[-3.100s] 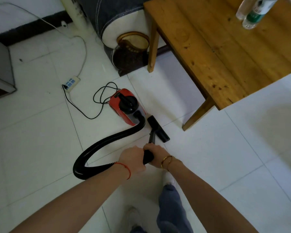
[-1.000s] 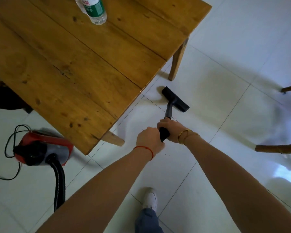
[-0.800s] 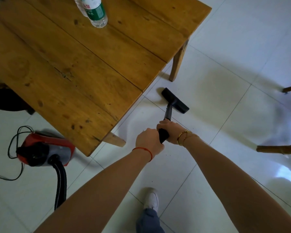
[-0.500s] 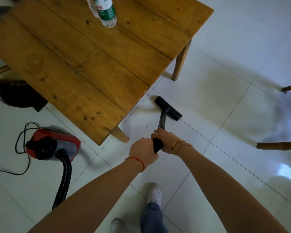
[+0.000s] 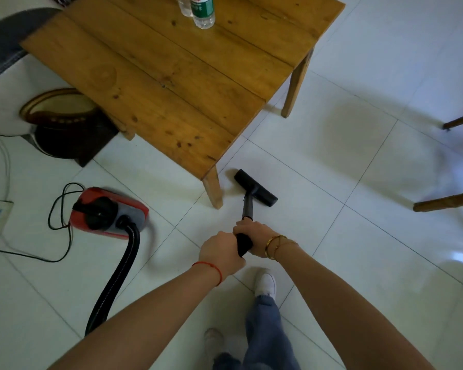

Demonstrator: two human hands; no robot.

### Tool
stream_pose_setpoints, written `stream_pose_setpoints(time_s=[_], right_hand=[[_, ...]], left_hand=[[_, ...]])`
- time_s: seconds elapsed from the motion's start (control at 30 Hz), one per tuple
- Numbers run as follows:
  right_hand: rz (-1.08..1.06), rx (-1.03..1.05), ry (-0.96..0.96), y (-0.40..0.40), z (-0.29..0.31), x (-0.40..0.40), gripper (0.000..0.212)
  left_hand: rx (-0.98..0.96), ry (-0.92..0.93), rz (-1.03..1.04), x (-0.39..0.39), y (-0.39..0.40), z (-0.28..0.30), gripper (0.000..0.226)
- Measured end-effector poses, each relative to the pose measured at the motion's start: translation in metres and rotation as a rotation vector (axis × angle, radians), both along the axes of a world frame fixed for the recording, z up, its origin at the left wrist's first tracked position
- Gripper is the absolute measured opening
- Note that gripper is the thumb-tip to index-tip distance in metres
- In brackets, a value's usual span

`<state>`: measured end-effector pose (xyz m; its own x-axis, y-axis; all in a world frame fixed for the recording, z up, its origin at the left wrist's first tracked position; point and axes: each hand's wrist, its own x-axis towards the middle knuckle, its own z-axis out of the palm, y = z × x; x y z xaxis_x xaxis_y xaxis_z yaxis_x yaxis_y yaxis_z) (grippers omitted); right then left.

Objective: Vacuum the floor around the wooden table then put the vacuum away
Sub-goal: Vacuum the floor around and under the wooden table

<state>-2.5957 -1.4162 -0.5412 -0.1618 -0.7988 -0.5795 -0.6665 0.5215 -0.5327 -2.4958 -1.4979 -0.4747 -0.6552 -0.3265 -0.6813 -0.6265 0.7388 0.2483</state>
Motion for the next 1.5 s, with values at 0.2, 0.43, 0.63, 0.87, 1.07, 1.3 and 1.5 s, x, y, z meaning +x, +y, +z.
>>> stream_pose_setpoints(time_s=[0.2, 0.43, 0.63, 0.87, 1.07, 1.3, 1.5], right_hand=[[-0.031, -0.024, -0.008, 0.002, 0.006, 0.073, 0.024], [-0.079, -0.044, -0.011, 0.001, 0.013, 0.118, 0.023], [-0.114, -0.046, -0.006, 0.009, 0.018, 0.123, 0.022], [-0.124, -0.059, -0.001, 0.018, 0.017, 0.113, 0.024], [-0.121, -0.078, -0.005, 0.021, 0.010, 0.079, 0.024], [-0.135, -0.043, 0.017, 0.026, 0.000, 0.003, 0.024], [-0.130, -0.012, 0.037, 0.031, -0.004, -0.093, 0.025]], left_hand=[[-0.024, -0.027, -0.048, 0.067, -0.001, 0.004, 0.021], [-0.057, -0.050, -0.077, 0.109, -0.004, 0.012, 0.026], [-0.059, -0.035, -0.078, 0.113, 0.001, 0.018, 0.030], [-0.066, -0.043, -0.110, 0.101, 0.009, 0.018, 0.028], [-0.058, -0.056, -0.116, 0.067, 0.010, 0.013, 0.023], [-0.028, -0.040, -0.087, -0.009, 0.015, 0.004, 0.020], [-0.012, -0.004, -0.063, -0.102, 0.021, -0.005, 0.010]])
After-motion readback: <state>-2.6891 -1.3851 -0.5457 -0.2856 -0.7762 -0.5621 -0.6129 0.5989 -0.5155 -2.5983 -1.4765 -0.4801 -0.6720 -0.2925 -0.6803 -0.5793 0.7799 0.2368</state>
